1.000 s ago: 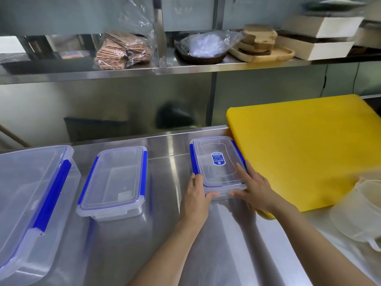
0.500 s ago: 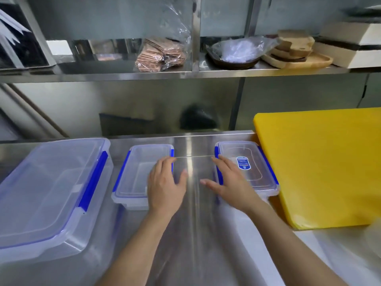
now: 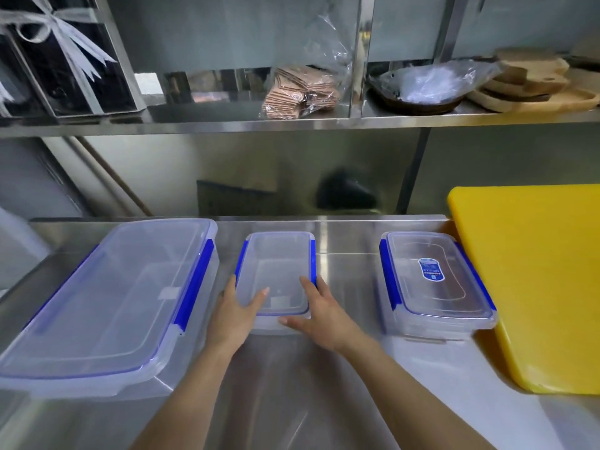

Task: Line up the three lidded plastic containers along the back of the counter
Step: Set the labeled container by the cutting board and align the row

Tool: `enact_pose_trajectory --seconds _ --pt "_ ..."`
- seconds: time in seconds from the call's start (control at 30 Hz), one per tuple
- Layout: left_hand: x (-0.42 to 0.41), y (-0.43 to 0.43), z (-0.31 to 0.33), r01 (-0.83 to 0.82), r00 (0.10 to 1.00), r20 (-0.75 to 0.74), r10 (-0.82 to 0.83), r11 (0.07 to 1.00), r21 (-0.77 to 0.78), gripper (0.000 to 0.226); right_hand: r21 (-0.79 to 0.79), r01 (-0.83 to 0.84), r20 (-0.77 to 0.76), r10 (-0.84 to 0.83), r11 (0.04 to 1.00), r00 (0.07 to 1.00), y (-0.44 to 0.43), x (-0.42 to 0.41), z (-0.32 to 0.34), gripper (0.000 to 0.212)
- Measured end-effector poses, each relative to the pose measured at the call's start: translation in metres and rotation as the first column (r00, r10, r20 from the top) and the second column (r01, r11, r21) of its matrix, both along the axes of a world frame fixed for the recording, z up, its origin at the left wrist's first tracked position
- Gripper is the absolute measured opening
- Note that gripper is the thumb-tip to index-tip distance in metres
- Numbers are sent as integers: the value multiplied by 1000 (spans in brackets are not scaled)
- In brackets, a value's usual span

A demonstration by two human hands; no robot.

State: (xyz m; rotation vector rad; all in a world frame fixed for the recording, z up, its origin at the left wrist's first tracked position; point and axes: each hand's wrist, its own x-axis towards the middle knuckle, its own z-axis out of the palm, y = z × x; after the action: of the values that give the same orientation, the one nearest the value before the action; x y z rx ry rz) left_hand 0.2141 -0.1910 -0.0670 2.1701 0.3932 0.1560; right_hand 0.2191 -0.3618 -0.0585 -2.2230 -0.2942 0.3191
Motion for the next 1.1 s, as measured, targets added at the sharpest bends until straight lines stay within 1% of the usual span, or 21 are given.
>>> enact_pose_trajectory --seconds 0.1,0.2,0.3,0.4,0.47,0.53,0.63,0.7,0.8,0.87,0.97,1.03,1.1 --pt "-1 -11 -4 -9 1000 -5 9 1000 -13 68 -9 16 -4 -16 1000 1000 -12 0 -3 87" --pt "0 -23 -7 -1 1000 -29 0 999 -36 73 -17 34 -13 -34 999 999 -26 -2 -5 87" --pt "0 -28 -8 -10 999 -32 11 1000 15 74 -1 9 -25 -9 1000 1000 -33 -1 -5 84" --pt "3 -27 -10 7 997 -78 -3 999 53 75 -64 17 -27 -19 998 999 -32 0 -7 85" --pt "2 -24 -4 37 995 -91 -28 994 105 77 -156 54 40 -48 986 998 -28 -3 -6 86" --pt "-2 -21 6 41 998 -48 -34 986 160 79 -197 114 160 -83 974 984 -20 -7 0 83" --pt "-10 -9 27 1 996 85 -19 979 204 73 -189 180 311 -115 965 944 -4 -13 17 74" --pt "-16 5 43 -47 987 158 12 974 221 66 -158 167 330 -107 973 938 11 -20 27 70" --pt "-25 39 69 -129 962 268 49 947 294 54 -33 126 261 -114 991 959 39 -33 40 65" --pt "-30 68 80 -158 958 283 53 919 362 50 40 109 180 -115 993 977 58 -43 45 64" --pt "-35 118 88 -197 968 225 109 887 417 50 98 95 63 -101 991 993 87 -56 46 68" --pt "-38 150 88 -211 976 149 158 850 483 52 121 83 -9 -82 989 997 106 -61 42 74" --pt "-42 178 84 -204 977 61 205 812 547 55 128 82 -44 -77 988 996 124 -66 39 79"
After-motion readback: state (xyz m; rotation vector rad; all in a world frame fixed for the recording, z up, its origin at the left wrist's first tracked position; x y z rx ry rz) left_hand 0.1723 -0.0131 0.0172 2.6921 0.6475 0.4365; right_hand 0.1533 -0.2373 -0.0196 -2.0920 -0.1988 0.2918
